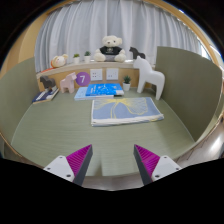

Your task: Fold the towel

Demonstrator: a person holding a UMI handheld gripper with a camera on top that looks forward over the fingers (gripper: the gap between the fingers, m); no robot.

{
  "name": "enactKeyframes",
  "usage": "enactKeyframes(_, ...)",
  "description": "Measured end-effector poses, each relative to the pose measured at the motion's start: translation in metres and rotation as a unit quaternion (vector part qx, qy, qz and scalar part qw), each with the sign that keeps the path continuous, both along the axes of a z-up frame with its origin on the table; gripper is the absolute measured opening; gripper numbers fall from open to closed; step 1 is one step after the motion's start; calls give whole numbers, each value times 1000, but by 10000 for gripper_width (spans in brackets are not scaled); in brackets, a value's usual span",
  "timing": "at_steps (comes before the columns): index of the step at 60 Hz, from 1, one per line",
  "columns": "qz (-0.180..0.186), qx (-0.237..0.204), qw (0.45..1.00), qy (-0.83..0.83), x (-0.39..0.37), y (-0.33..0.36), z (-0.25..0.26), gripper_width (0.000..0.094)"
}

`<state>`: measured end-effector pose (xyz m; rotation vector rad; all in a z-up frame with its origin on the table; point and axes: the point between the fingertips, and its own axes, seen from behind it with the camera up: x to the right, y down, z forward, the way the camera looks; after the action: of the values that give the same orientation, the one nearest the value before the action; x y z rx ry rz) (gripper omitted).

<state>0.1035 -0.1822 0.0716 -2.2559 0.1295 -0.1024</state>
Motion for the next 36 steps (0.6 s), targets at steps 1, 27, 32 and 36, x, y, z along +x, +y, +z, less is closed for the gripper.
enactKeyframes(1,5,-4,1000,1,-5,9,-6,837)
enactKeyframes(27,70,-15,997,0,-60,236,-52,728)
enactKeyframes(32,76,-43,996,-12,-57,253,-71,626)
enactKeyframes(36,79,-67,994,-13,-57,255,-83,543)
